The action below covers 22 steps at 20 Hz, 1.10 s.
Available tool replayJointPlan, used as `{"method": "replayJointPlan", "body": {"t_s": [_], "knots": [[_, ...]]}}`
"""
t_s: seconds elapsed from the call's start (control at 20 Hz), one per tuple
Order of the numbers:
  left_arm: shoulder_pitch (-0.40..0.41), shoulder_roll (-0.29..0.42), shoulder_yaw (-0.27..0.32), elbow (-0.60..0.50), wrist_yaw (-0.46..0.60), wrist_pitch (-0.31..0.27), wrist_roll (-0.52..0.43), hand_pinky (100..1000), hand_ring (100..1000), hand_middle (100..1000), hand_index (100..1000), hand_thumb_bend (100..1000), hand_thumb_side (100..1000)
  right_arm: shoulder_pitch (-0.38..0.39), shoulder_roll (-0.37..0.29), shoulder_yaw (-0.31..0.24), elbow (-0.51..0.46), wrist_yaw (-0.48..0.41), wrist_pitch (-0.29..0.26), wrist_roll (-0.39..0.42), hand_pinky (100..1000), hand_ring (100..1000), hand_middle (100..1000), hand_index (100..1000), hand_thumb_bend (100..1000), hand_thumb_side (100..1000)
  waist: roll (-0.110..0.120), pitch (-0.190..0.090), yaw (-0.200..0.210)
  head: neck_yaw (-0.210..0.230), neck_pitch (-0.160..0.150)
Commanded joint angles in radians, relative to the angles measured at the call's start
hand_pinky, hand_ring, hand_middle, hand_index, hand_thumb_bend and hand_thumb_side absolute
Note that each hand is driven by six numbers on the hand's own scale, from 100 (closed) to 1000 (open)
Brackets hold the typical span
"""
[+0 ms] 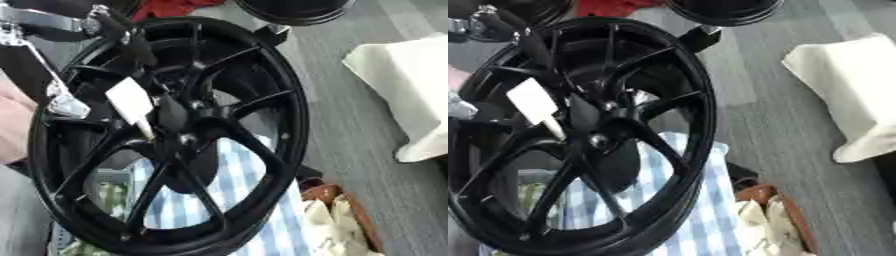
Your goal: Pull the pin out of the wheel hub.
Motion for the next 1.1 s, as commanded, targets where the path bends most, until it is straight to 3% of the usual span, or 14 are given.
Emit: {"method": "replayJointPlan", "body": {"t_s": [0.05,0.7,0.95,1.1], "knots": [[-0.016,0.007,-0.004,0.024,-0.014,-0.05,-0.035,822,807,787,879,396,364,-0.006,-0.008,-0.002,-0.019,-0.009,0.001,0.0,817,718,752,647,100,458,-0.002,-0.011,-0.003,0.006,0.005],[-0.008,-0.008,-0.017,0.062,-0.035,-0.08,-0.035,823,811,799,867,378,309,-0.011,0.001,0.002,-0.019,-0.015,0.004,0.001,818,718,752,646,100,469,0.0,-0.007,-0.007,-0.028,-0.022],[-0.007,-0.01,-0.028,0.066,-0.042,-0.093,-0.035,823,809,782,847,340,195,-0.012,0.003,0.002,-0.019,-0.018,0.006,0.002,819,719,753,647,100,473,0.002,-0.008,-0.008,-0.026,-0.029],[-0.003,-0.011,-0.04,0.071,-0.047,-0.104,-0.035,817,800,762,829,318,178,-0.013,0.004,0.003,-0.019,-0.019,0.006,0.002,819,719,753,647,100,474,0.003,-0.008,-0.009,-0.025,-0.031]]}}
